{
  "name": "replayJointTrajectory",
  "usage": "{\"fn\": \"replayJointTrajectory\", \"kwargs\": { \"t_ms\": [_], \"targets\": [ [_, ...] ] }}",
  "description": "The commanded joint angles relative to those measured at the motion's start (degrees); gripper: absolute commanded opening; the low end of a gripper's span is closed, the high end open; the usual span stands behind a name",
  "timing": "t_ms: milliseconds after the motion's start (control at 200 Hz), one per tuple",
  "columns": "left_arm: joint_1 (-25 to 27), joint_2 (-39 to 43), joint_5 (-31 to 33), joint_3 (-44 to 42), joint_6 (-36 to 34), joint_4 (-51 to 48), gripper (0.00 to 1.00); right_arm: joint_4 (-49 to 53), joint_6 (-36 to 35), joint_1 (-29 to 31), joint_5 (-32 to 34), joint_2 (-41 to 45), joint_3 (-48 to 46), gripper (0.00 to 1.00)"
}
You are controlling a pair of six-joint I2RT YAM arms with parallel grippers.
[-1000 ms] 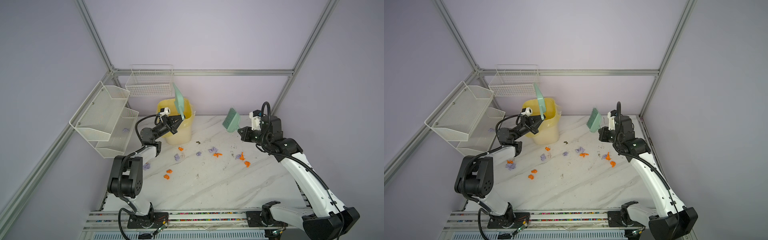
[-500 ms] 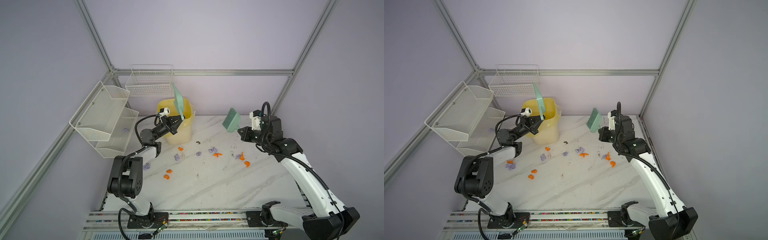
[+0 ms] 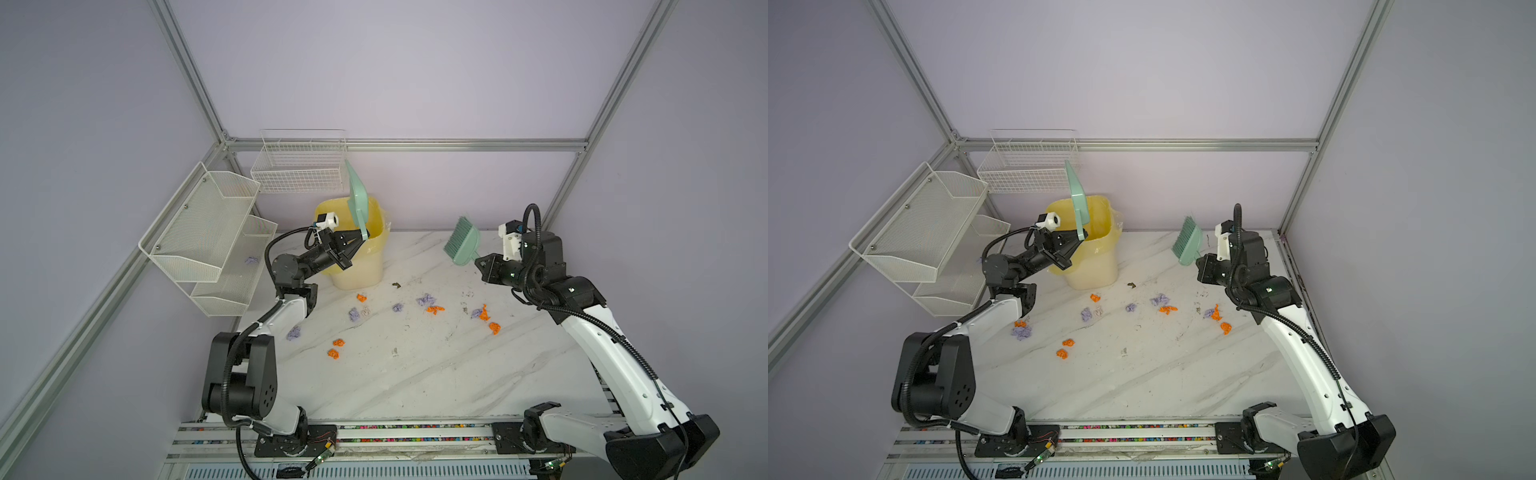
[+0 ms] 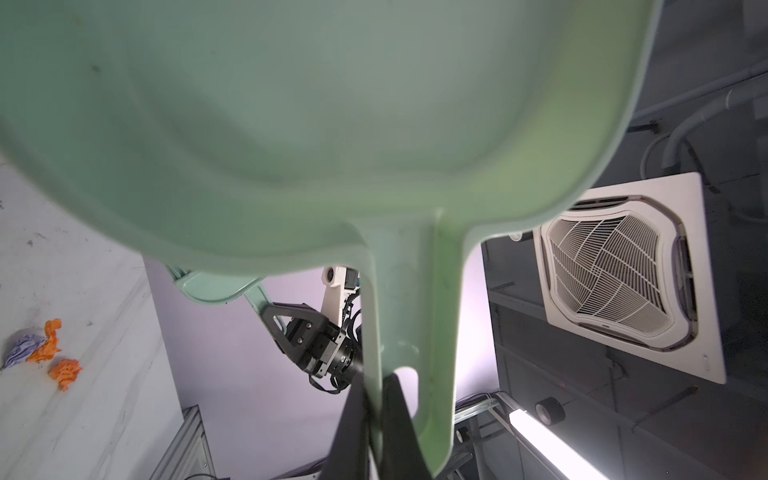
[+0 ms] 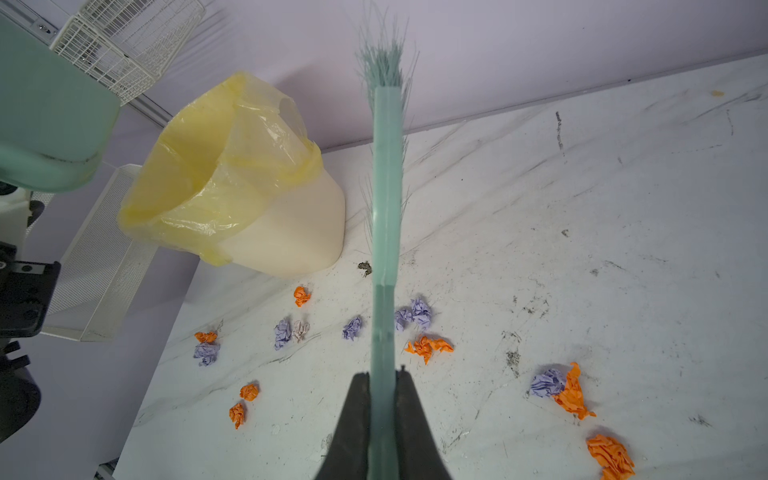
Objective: Sweep away the paper scraps from the table
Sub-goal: 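Tilt the dustpan with the left gripper to dump scraps into the bin, then lower the empty dustpan with the left gripper while the right lowers the brush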
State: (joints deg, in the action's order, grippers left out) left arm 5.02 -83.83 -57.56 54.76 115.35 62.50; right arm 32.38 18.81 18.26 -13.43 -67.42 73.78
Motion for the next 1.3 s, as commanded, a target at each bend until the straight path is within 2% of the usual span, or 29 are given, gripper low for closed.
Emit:
{"fn": "replayJointTrajectory", "kwargs": {
  "t_ms": [0,125,245,400,590,725,910,1035,1100,1175,1295],
  "targets": [
    [0.2,7.4,-3.4,3.2,-14.4,-21.1,0.00,0.1,0.5,-0.3,-1.6,0.2,2.2,0.00],
    [0.6,11.7,-4.4,3.8,-24.5,-34.4,0.00,0.8,0.8,-0.2,-0.8,0.2,2.6,0.00],
    [1.6,15.2,-3.3,6.2,-38.3,-53.5,0.00,3.2,0.3,-0.3,1.7,-0.6,3.8,0.00],
    [8.9,17.3,-0.3,5.1,-41.0,-56.5,0.00,8.7,-0.9,-0.3,5.2,-3.9,6.1,0.00],
    [15.6,18.9,6.9,9.3,-58.3,-78.4,0.00,10.7,-0.9,-0.2,9.3,-3.4,7.7,0.00],
    [19.9,17.4,9.9,10.5,-65.3,-86.2,0.00,14.2,-1.2,-0.3,13.0,-4.1,9.8,0.00],
    [25.1,11.4,16.1,14.6,-75.3,-97.3,0.00,17.1,-0.8,-0.2,14.1,-4.1,9.9,0.00],
    [32.3,4.4,29.4,24.4,-87.5,-110.0,0.00,18.1,-0.9,-0.4,15.2,-4.6,9.1,0.00],
    [34.9,-1.6,32.7,29.5,-91.9,-115.5,0.00,19.5,-1.6,-0.5,16.4,-6.3,10.4,0.00],
    [36.2,-6.4,35.5,33.3,-94.9,-119.5,0.00,20.7,-2.0,-0.7,19.0,-8.2,12.0,0.00],
    [37.7,-10.5,44.7,35.0,-98.2,-122.4,0.00,21.4,-2.3,-1.1,20.1,-10.1,13.8,0.00]
  ]
}}
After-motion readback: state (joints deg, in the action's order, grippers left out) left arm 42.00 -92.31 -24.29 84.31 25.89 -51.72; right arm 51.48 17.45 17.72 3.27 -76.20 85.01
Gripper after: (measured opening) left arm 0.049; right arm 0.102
